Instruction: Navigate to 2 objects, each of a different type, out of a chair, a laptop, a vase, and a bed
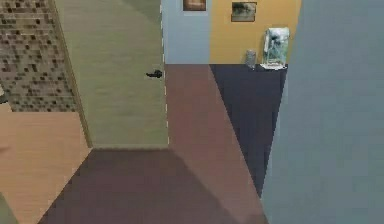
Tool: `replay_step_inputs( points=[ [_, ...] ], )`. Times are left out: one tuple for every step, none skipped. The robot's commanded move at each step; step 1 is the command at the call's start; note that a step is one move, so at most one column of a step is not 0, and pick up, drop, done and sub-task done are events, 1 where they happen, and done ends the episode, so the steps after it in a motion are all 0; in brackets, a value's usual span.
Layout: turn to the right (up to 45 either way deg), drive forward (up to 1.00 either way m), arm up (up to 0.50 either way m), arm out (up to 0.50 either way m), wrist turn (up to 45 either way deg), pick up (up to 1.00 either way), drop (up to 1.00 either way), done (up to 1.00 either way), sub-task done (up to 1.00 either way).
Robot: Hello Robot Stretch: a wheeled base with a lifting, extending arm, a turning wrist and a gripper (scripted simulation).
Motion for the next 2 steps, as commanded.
replay_step_inputs(
  points=[
    [0.0,0.45,0.00,0.00,0.0,0.00,0.00,0.00,0.00],
    [0.0,0.30,0.00,0.00,0.0,0.00,0.00,0.00,0.00]
  ],
)
